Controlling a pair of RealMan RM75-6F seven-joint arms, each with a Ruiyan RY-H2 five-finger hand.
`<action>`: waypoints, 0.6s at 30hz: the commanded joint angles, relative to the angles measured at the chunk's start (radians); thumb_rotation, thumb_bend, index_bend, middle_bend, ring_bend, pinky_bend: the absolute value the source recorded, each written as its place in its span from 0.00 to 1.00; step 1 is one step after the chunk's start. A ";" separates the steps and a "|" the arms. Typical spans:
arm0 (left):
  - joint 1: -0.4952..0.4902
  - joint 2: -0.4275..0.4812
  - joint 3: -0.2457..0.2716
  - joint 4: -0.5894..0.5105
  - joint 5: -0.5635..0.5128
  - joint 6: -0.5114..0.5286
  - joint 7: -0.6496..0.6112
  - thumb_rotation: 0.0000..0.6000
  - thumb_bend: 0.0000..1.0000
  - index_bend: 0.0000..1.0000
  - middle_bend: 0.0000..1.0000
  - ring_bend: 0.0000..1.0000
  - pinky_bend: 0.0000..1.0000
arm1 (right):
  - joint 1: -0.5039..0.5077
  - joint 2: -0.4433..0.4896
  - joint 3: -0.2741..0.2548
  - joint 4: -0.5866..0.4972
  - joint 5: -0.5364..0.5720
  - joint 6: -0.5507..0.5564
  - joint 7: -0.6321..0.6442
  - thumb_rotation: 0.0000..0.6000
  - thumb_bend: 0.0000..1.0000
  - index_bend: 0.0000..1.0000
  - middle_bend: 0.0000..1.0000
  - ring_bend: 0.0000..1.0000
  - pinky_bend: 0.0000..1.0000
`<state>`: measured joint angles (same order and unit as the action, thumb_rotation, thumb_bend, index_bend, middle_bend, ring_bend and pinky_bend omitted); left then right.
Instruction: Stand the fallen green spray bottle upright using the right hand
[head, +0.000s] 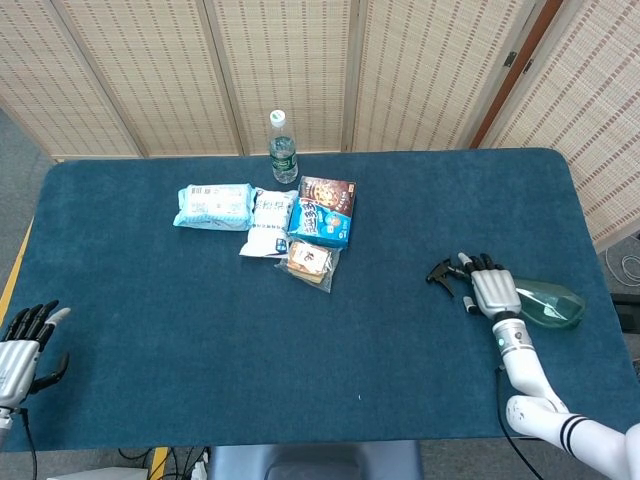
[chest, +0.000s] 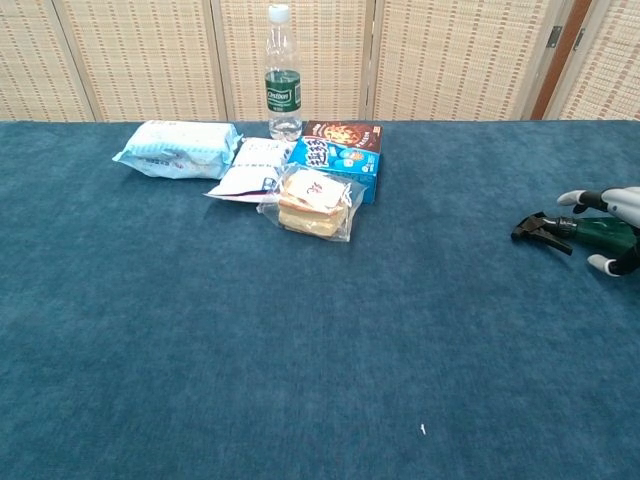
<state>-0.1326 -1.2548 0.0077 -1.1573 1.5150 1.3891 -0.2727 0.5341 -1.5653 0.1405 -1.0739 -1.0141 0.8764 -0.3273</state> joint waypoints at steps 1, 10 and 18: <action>0.001 0.000 0.001 0.001 0.000 0.000 -0.001 1.00 0.45 0.12 0.07 0.00 0.00 | -0.001 -0.008 -0.001 0.011 -0.005 -0.004 0.010 1.00 0.32 0.05 0.18 0.09 0.26; 0.004 -0.002 0.002 0.003 0.001 0.002 -0.001 1.00 0.45 0.12 0.07 0.00 0.00 | -0.004 -0.020 -0.003 0.032 -0.024 -0.004 0.028 1.00 0.32 0.10 0.25 0.14 0.28; 0.004 -0.005 0.002 0.006 0.001 -0.001 -0.001 1.00 0.45 0.12 0.07 0.00 0.00 | -0.005 -0.015 0.003 0.026 -0.029 0.005 0.021 1.00 0.31 0.17 0.32 0.20 0.31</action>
<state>-0.1287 -1.2597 0.0102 -1.1512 1.5163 1.3880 -0.2737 0.5291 -1.5806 0.1434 -1.0481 -1.0431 0.8815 -0.3059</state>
